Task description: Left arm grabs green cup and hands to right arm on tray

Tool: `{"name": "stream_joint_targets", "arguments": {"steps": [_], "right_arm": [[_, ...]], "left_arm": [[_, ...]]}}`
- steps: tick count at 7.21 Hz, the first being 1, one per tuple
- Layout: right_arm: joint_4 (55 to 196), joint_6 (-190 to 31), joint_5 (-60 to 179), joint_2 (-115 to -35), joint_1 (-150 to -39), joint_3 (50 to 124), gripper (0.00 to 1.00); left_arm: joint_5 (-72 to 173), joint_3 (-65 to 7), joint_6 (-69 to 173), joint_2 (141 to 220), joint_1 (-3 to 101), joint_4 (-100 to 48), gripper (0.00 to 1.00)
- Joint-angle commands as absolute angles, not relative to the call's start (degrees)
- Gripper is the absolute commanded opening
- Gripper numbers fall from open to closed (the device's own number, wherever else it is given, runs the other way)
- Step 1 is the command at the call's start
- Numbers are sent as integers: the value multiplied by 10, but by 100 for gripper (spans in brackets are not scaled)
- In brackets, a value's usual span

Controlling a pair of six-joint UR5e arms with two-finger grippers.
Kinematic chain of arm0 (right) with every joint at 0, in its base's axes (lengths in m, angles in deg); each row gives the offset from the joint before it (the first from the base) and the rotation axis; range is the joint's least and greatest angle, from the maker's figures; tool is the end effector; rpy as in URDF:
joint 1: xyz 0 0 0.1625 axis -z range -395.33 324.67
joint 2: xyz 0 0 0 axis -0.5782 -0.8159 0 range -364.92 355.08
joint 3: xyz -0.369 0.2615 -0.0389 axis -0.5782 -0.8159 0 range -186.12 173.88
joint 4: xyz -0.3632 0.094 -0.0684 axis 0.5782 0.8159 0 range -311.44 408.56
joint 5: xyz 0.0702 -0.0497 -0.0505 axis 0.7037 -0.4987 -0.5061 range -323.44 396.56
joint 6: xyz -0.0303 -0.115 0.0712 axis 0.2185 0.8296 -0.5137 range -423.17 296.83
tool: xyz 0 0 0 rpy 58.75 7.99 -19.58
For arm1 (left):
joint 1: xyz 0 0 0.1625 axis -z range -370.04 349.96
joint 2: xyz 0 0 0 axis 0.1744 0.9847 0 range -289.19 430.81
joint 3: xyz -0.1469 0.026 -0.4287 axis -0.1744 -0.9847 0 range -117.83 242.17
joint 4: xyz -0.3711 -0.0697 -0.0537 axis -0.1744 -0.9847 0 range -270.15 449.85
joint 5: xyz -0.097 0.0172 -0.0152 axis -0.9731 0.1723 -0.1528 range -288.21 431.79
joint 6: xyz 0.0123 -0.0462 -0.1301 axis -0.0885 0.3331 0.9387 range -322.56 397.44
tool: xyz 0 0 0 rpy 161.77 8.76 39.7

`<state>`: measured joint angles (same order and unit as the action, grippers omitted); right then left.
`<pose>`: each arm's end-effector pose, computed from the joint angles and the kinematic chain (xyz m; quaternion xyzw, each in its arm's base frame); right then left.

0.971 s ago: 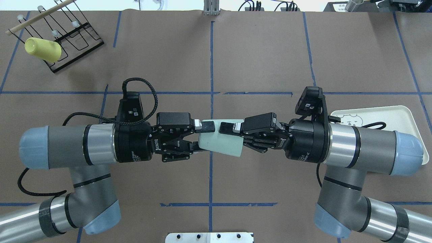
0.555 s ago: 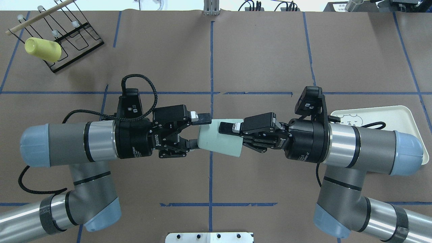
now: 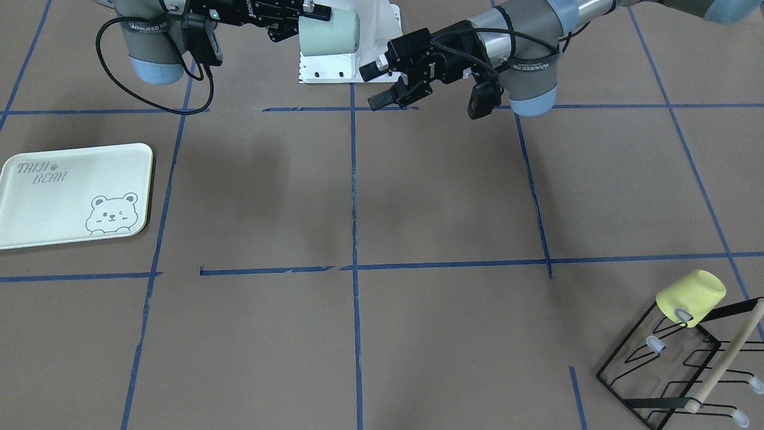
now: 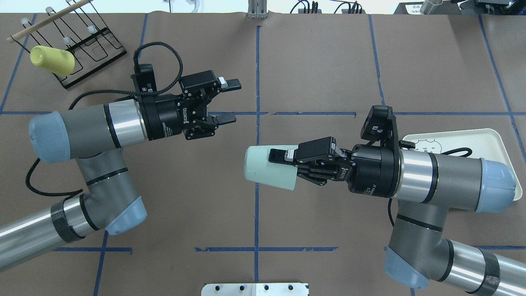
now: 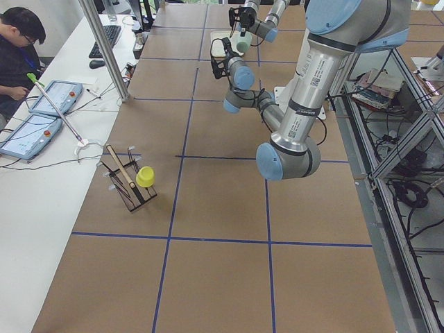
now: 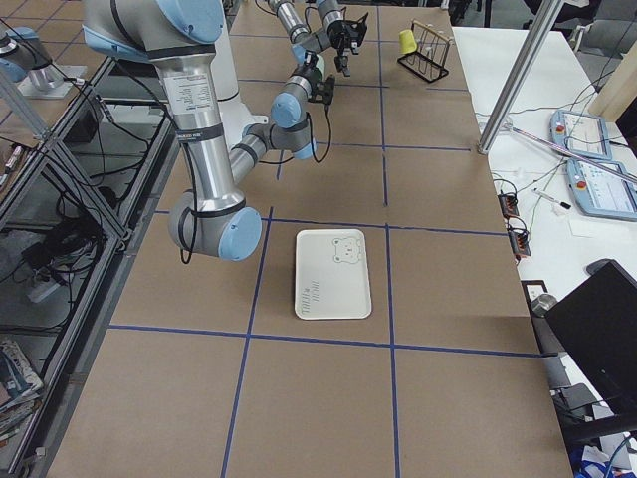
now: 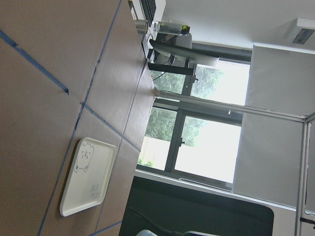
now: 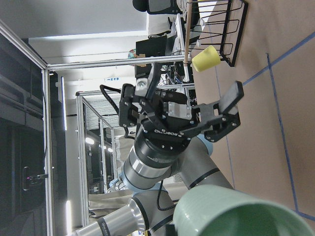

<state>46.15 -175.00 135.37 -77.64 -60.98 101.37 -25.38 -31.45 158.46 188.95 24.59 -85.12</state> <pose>-0.3817 -0.3076 0.2300 -0.0043 -0.8936 0.1156 0.4337 0.4243 -0.4342 0.2239 -0.0060 0.8503 -0.2391 0.4687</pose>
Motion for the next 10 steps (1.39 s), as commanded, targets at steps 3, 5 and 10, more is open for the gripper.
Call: {"name": "stream_joint_targets", "arguments": {"steps": [3,5,10], "right_arm": [[702,-1716,1478,-776,-712,1021,0],[886,-1623,1553,-774,-777,1031,0],[1488,-1225,1550,-787,-844,1185,0]], "left_arm": [[-343,-303,1438,1891,347,-580,100],[-435,-325,1294,1887,400,-405,100],[-448,-534,701,1803,471,137,100]]}}
